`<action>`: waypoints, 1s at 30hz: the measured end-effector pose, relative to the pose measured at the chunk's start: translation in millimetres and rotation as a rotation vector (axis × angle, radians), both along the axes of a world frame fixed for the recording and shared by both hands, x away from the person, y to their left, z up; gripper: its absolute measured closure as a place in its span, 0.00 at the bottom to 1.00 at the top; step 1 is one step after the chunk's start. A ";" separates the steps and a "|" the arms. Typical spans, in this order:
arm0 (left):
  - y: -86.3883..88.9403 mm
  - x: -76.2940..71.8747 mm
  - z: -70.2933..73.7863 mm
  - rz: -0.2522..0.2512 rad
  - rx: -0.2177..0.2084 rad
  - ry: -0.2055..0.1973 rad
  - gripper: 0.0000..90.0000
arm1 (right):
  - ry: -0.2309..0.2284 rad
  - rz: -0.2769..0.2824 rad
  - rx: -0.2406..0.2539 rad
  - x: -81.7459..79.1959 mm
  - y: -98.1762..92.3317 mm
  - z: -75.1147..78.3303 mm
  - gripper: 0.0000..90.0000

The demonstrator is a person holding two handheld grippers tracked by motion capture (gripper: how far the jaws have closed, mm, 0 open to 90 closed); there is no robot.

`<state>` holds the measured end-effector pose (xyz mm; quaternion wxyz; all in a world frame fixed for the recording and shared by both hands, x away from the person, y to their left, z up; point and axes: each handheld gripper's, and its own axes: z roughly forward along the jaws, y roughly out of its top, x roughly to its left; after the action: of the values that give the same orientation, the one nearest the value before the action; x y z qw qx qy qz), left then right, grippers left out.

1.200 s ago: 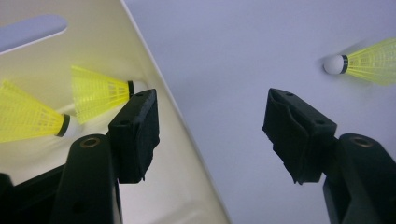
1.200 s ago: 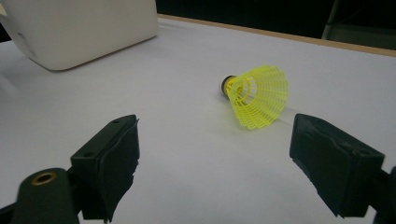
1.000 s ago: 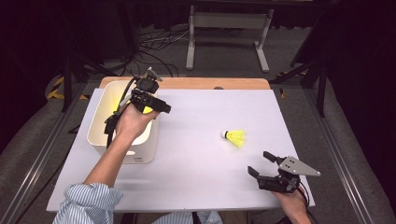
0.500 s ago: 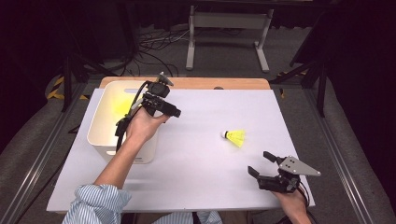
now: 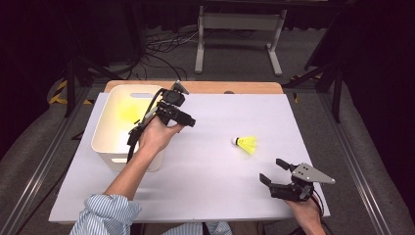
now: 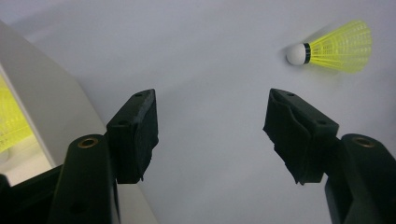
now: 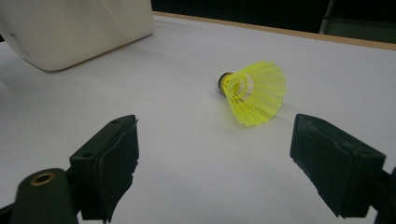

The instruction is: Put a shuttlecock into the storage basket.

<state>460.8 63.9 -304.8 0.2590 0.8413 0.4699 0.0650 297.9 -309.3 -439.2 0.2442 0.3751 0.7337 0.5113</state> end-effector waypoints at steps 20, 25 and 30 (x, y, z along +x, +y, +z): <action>-16.4 -4.7 -16.3 -0.017 -0.002 0.009 0.39 | 0.073 -0.039 0.010 7.5 -2.0 9.6 0.25; -21.5 -7.2 -20.8 -0.031 -0.007 0.009 0.39 | 0.106 -0.036 -0.024 12.1 1.3 10.4 0.27; -27.4 -8.0 -27.1 -0.042 -0.012 0.016 0.39 | 0.144 -0.028 -0.053 17.6 5.5 9.8 0.30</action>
<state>452.8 36.6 -331.9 0.2615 0.8499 0.4548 0.0499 315.6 -303.8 -429.5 0.2077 0.4145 0.7572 0.4600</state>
